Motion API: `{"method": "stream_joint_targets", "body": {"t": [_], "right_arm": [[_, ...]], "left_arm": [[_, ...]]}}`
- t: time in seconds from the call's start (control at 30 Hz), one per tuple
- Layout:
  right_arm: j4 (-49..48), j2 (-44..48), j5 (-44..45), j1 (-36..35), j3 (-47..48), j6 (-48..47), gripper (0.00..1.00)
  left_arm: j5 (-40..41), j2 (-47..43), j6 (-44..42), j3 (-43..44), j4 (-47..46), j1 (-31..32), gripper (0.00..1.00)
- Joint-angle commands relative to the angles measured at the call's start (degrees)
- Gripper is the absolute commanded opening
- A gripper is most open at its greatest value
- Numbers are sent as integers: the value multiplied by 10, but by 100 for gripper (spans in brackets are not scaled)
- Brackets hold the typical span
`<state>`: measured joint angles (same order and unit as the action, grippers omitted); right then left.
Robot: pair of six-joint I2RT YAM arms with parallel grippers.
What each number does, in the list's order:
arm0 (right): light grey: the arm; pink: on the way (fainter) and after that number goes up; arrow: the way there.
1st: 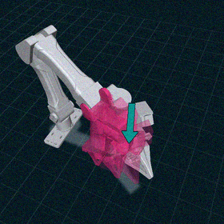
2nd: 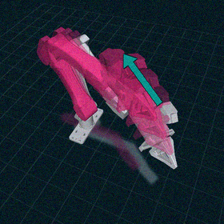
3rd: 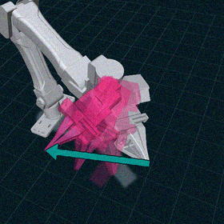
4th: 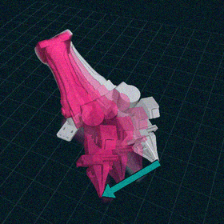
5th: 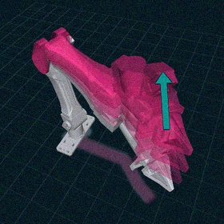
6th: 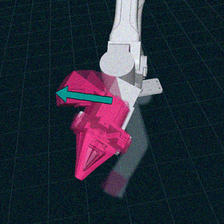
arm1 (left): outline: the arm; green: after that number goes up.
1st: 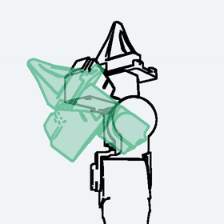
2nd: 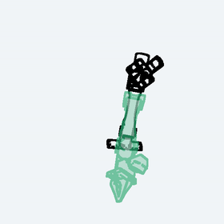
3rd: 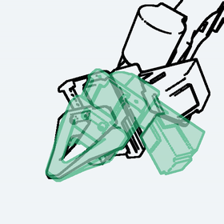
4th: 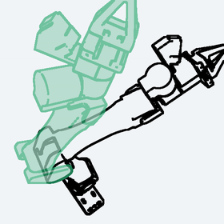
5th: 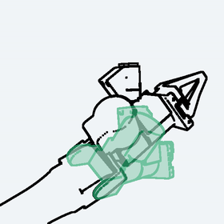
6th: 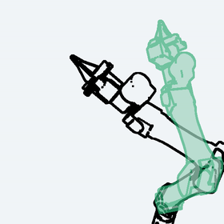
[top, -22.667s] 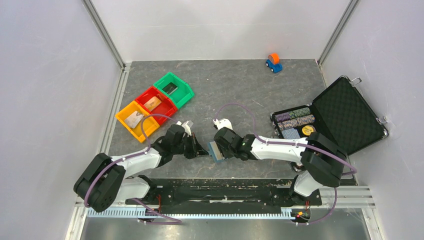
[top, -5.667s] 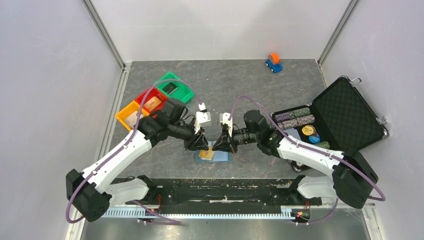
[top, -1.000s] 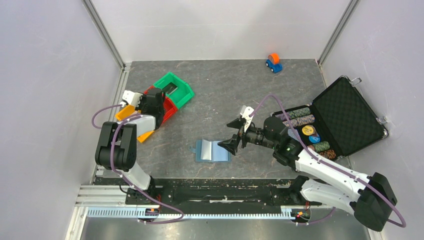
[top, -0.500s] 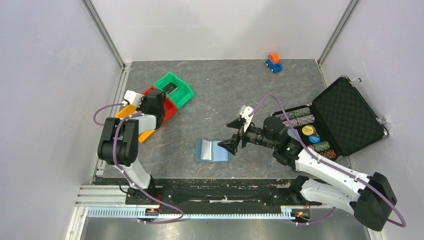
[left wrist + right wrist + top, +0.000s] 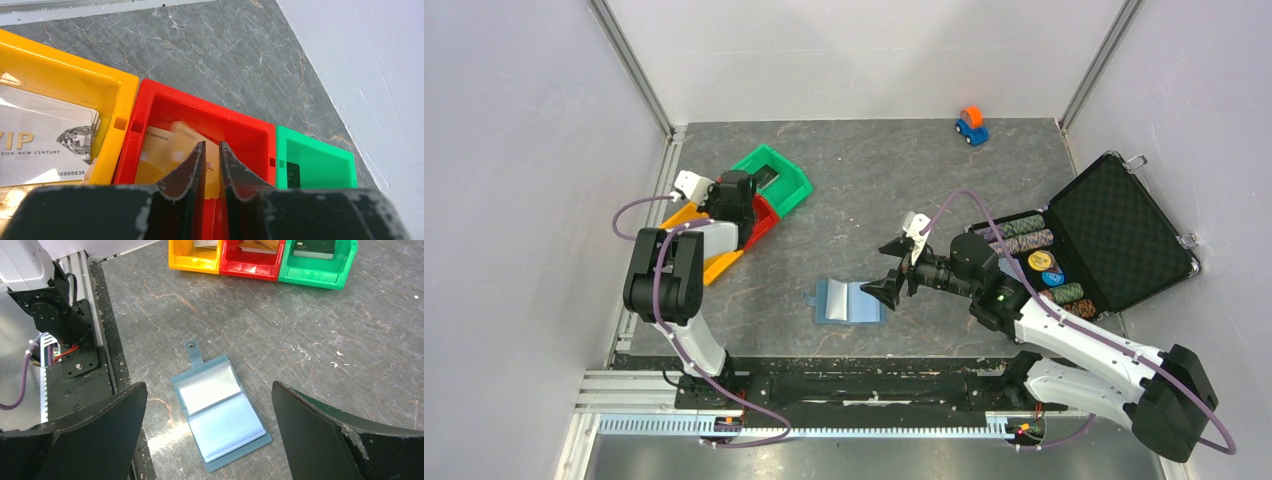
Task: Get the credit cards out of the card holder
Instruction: Place the credit card in the storage box.
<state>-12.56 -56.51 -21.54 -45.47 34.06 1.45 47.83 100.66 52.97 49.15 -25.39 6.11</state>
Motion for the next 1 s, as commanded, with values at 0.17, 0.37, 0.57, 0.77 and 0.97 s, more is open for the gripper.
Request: {"method": "stream_joint_targets", "body": {"t": [0.17, 0.37, 0.57, 0.77, 0.97], "right_arm": [[-3, 12, 14, 3, 24, -25, 98], [-2, 15, 17, 3, 21, -27, 98], [0, 5, 26, 3, 21, -15, 98], [6, 2, 67, 3, 22, 34, 98], [63, 3, 201, 3, 32, 71, 98]], "left_arm": [[34, 4, -25, 30, 24, -4, 26], [17, -27, -49, 33, 47, -4, 32], [-24, -98, -88, 24, 71, -4, 44], [-136, -188, -99, 19, 152, -3, 61], [-341, -244, -130, 86, 338, -2, 87]]}}
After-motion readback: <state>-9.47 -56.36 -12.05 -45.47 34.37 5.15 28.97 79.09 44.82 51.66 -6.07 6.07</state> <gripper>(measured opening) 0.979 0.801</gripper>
